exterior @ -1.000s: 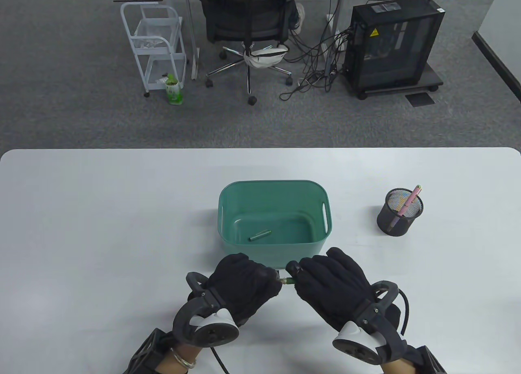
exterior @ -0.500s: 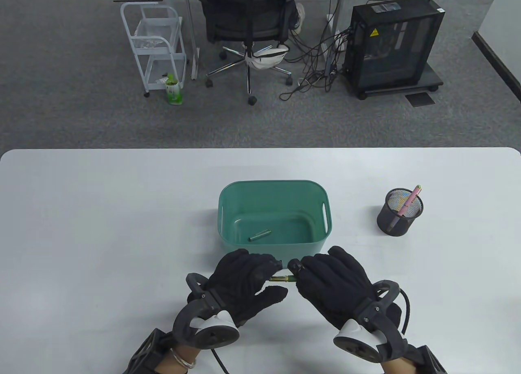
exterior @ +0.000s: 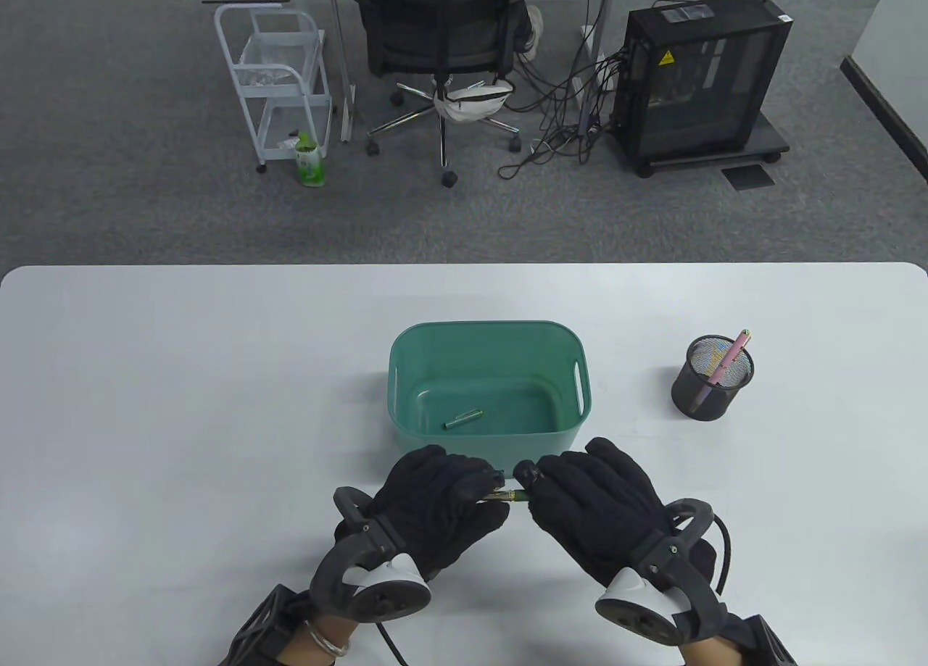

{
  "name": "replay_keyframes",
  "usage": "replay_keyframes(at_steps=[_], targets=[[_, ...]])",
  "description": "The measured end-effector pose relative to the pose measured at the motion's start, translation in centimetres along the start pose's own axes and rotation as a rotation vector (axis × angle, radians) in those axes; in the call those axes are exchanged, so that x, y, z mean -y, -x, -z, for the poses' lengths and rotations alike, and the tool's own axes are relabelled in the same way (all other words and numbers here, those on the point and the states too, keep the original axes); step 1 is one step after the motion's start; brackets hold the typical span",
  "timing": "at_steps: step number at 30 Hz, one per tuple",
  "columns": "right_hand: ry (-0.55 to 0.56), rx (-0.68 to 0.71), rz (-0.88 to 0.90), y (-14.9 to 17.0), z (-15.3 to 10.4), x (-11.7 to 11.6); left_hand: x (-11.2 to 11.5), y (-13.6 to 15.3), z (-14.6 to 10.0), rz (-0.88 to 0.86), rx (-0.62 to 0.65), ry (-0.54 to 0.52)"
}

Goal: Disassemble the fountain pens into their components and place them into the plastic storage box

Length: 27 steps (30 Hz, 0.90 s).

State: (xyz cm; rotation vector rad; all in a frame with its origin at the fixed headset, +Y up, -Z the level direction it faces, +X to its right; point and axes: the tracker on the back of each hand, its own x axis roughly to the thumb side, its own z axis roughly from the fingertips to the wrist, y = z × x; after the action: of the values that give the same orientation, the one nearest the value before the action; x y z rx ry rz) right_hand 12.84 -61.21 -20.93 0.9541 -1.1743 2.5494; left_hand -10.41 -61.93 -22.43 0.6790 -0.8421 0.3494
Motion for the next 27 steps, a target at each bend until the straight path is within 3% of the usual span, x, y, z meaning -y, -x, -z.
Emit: replay_keyframes(at_steps=[27], targets=[[-0.002, 0.018, -0.002, -0.32, 0.0, -0.03, 0.06, 0.32, 0.07, -0.026, -0.014, -0.005]])
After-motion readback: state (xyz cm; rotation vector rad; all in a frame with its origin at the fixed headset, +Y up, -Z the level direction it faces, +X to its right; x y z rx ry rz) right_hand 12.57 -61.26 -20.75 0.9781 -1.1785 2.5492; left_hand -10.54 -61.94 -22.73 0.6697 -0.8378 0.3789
